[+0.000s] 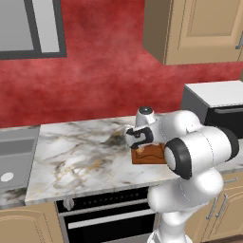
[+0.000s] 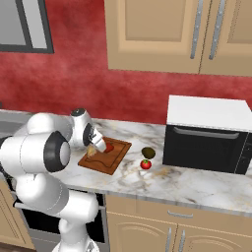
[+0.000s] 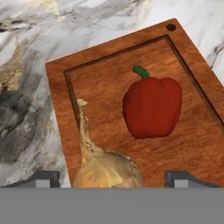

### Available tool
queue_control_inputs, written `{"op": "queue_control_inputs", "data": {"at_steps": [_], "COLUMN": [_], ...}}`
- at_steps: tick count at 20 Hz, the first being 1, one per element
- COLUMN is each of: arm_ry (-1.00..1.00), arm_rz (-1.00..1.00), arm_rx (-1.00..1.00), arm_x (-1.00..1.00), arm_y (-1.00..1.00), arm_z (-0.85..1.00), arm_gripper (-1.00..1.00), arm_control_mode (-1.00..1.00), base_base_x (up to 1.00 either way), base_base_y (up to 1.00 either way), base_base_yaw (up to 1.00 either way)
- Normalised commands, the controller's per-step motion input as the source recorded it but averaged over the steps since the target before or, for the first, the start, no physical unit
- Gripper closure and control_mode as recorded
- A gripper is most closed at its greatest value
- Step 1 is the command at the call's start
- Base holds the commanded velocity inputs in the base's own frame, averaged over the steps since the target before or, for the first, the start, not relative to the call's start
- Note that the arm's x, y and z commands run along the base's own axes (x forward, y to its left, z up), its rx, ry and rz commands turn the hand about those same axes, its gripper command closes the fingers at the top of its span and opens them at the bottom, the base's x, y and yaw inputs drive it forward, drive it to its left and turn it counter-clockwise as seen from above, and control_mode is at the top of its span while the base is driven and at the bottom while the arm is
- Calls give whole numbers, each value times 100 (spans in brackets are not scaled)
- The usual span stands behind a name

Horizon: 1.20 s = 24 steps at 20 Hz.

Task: Place the avocado, onion, tomato, and bell pepper on the cutting board.

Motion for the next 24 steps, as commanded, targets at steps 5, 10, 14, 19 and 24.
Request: {"op": "queue_control_inputs", "data": {"at_steps": [5,10,14,19,24], "arm_ry": [5,8,8,9,1], "arm_rz": [-7,-12,-9,-2,0], "arm_rx": [-6,-9,-10,-7,0], "arm_x": [0,0,-2,-14,-35], "arm_y": [-31,-61,-84,-100,-100], "arm_z": [31,38,25,-5,-27], "arm_gripper": [-100,-100,-100,-100,-100], "arm_control_mode": [-100,-100,-100,-100,-100], "base_base_x": [0,0,0,0,0], "base_base_y": [0,0,0,0,0], "base_base_yaw": [0,0,0,0,0]}}
